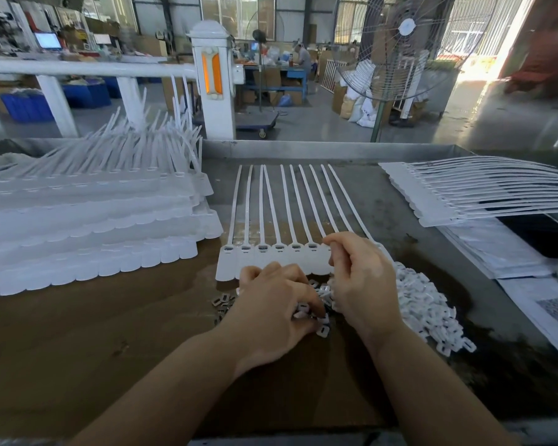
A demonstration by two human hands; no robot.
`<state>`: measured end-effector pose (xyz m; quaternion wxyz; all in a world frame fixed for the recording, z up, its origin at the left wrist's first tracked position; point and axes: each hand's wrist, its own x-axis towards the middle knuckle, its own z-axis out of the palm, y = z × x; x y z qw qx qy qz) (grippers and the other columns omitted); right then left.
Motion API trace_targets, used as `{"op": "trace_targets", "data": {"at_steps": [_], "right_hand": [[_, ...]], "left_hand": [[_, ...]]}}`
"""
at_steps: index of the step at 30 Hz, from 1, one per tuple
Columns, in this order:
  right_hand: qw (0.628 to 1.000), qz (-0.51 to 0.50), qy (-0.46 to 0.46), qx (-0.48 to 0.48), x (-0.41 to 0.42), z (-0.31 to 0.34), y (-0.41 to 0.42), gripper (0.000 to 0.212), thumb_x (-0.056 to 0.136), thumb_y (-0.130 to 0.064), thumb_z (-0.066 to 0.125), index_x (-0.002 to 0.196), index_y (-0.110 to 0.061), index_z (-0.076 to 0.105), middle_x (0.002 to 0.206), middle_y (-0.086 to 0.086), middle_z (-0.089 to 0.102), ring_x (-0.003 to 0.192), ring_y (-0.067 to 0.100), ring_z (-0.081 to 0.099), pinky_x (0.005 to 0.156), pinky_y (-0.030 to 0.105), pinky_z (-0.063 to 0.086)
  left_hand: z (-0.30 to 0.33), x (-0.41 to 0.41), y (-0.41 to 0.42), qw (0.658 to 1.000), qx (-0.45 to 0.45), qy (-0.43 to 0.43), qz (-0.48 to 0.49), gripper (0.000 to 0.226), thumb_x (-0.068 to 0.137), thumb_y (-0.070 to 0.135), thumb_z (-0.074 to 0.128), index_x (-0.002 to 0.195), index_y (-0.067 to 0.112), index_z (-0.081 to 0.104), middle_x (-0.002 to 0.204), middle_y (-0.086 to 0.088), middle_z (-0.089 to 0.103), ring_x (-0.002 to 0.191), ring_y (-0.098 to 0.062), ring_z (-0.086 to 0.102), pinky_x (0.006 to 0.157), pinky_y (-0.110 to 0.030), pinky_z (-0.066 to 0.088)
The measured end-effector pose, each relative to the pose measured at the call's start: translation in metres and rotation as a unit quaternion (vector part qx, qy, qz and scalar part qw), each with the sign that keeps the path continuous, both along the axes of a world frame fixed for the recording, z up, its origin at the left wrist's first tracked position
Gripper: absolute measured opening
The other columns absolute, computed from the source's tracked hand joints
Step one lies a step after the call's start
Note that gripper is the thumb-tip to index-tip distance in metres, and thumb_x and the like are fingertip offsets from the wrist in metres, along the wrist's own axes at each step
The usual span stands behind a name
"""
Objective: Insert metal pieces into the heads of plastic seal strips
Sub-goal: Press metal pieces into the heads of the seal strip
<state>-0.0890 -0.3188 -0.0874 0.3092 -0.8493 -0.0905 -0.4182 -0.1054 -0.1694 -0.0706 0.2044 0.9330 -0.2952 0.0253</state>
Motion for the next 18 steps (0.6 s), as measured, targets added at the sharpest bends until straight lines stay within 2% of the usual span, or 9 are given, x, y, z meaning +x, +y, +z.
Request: {"op": "trace_targets", "data": {"at_steps": [4,9,13,18], "right_hand": [[1.000,0.002,0.018,0.016,-0.001,0.003,0.000,0.020,0.088,-0.008,0.047,0.089,-0.003,0.067,0.071,0.001,0.061,0.068,0.016,0.055,0.067,0.019,0.039],[0.999,-0.006,0.039,0.030,0.000,0.003,0.000,0.022,0.087,-0.010,0.047,0.089,-0.004,0.067,0.071,-0.001,0.061,0.069,0.015,0.053,0.067,0.018,0.035],[0.999,-0.008,0.043,0.030,-0.001,0.003,-0.001,0.022,0.087,-0.010,0.046,0.089,-0.005,0.067,0.072,-0.009,0.054,0.071,0.010,0.049,0.066,0.017,0.033],[0.998,-0.005,0.051,0.039,-0.002,0.005,-0.002,0.024,0.088,-0.011,0.045,0.090,-0.006,0.068,0.074,-0.011,0.052,0.073,0.009,0.049,0.068,0.016,0.033]], "left_hand": [[-0.001,-0.001,-0.014,1.000,-0.009,-0.013,0.004,0.017,0.087,0.047,0.056,0.100,0.044,0.067,0.093,0.022,0.044,0.094,-0.003,0.033,0.079,-0.030,0.013],[-0.001,-0.001,-0.030,0.999,0.027,-0.033,0.025,0.023,0.088,0.047,0.054,0.102,0.037,0.068,0.103,0.014,0.055,0.098,-0.010,0.037,0.073,-0.032,0.009],[-0.001,0.000,-0.036,0.998,0.049,-0.044,0.023,0.021,0.088,0.042,0.054,0.099,0.031,0.069,0.102,0.011,0.056,0.094,-0.011,0.035,0.072,-0.032,0.009],[0.000,0.001,-0.035,0.998,0.053,-0.041,0.007,0.019,0.090,0.039,0.054,0.101,0.032,0.068,0.099,0.014,0.053,0.091,-0.009,0.031,0.071,-0.031,0.007]]}}
